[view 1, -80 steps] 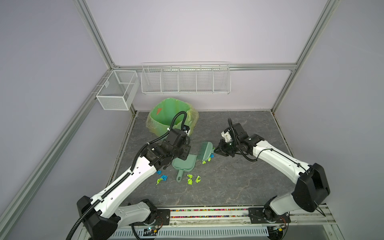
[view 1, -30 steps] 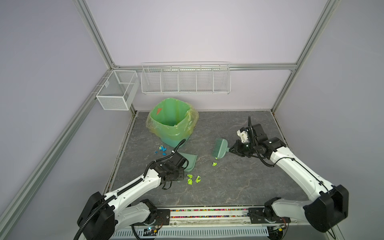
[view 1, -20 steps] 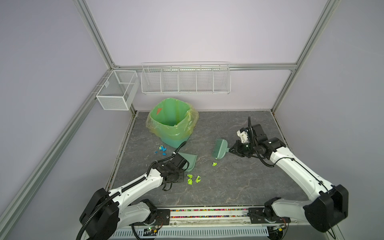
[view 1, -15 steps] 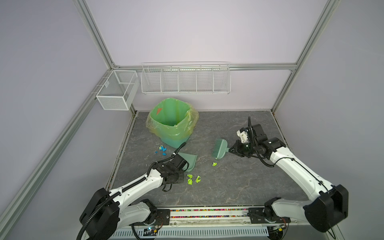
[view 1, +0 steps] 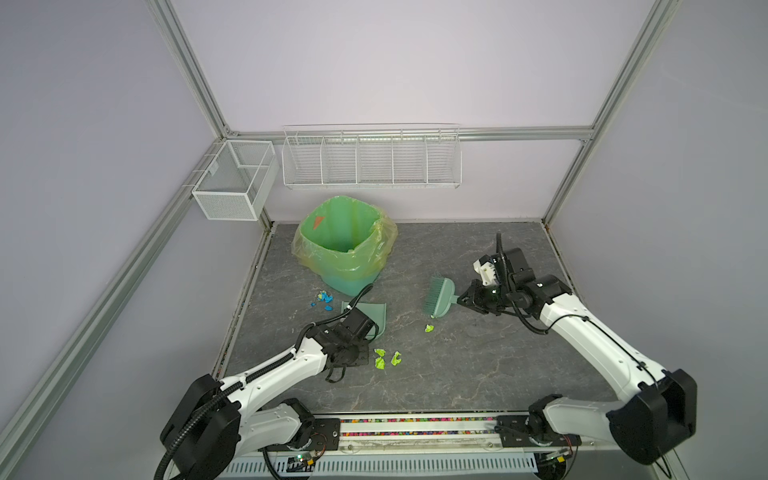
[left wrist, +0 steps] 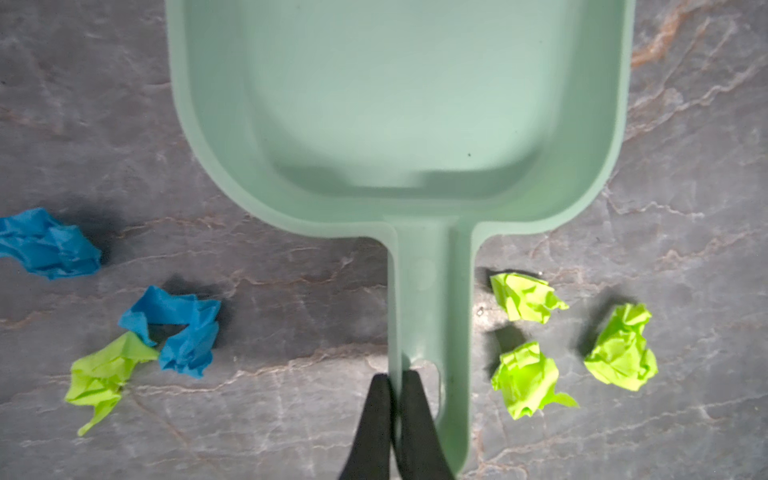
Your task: Sweep away the paper scraps from the table
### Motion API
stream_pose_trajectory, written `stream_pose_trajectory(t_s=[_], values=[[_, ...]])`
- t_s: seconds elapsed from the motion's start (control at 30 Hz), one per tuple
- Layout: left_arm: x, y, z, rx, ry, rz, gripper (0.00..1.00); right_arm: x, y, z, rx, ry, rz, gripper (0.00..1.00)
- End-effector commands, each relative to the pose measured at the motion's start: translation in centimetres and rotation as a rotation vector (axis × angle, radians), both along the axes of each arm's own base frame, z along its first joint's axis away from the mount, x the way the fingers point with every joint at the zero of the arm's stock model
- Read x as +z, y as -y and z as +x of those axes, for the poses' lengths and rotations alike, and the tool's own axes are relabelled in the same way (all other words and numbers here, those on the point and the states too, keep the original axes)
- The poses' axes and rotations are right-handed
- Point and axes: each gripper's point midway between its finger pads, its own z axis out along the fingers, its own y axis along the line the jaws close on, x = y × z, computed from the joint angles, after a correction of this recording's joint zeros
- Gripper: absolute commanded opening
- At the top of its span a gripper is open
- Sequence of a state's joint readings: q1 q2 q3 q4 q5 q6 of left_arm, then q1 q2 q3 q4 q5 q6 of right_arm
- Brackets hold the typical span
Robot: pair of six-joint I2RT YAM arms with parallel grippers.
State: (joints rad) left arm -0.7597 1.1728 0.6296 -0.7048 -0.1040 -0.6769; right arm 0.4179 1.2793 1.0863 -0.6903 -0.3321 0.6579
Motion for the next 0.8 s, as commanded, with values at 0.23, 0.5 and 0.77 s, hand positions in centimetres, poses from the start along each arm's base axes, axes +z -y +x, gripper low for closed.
stream_pose_trajectory(t_s=[0.23, 0.5, 0.77], values=[[1.9, 0.9, 0.8, -0.036, 0.031, -0.022, 0.00, 1.7, 0.2, 0.1, -0.002, 0.042, 0.002, 0.07], [6.9, 3.1, 1.8, -0.140, 0.113, -0.118, 0.00, 3.2, 1.6, 0.6, -0.021, 0.077, -0.037, 0.07], [10.3, 5.0, 1.7, -0.217, 0.116, -0.188, 0.00, 4.8, 3.8, 0.3, -0.042, 0.106, -0.073, 0.07]])
